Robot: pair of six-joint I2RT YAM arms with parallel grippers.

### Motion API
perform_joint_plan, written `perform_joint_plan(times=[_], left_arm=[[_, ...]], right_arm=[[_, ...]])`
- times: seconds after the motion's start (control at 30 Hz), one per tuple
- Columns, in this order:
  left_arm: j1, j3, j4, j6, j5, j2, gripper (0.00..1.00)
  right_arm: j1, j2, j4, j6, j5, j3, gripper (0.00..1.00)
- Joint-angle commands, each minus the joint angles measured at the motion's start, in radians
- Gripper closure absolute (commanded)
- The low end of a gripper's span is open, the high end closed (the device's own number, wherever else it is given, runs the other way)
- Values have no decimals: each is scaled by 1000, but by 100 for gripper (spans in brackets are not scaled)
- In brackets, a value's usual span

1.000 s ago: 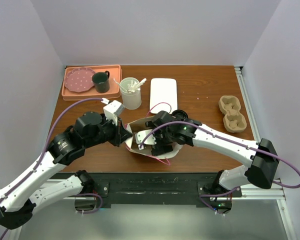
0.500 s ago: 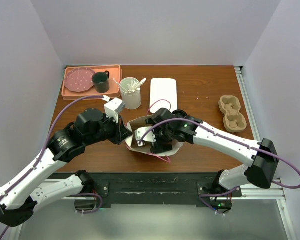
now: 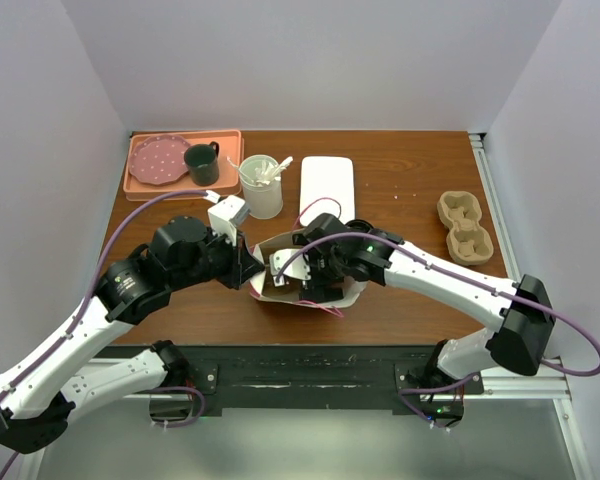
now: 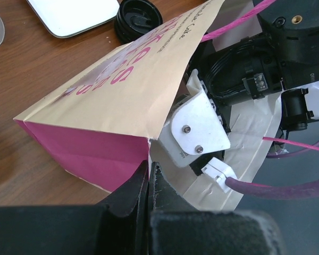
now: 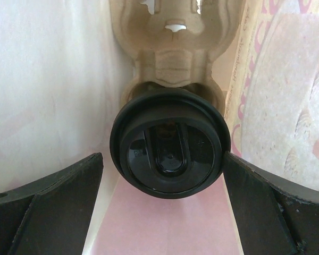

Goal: Pack the takeout coffee

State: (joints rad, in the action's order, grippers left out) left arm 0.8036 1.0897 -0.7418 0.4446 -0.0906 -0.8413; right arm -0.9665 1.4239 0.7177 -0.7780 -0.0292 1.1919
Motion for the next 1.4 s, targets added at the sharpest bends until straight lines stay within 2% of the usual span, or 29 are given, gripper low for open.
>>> perform_joint_plan(times=[0.0, 0.77, 1.37], left_arm=[[-1, 26, 25, 23, -17, 16, 100], [-1, 3, 27, 46, -14, 30, 100], [-3, -8, 39, 71, -15, 28, 100]], right_arm=[[8, 15, -30, 55, 22, 49, 2], [15, 17, -87, 126, 100, 71, 2], [26, -8, -77, 115, 92, 109, 2]])
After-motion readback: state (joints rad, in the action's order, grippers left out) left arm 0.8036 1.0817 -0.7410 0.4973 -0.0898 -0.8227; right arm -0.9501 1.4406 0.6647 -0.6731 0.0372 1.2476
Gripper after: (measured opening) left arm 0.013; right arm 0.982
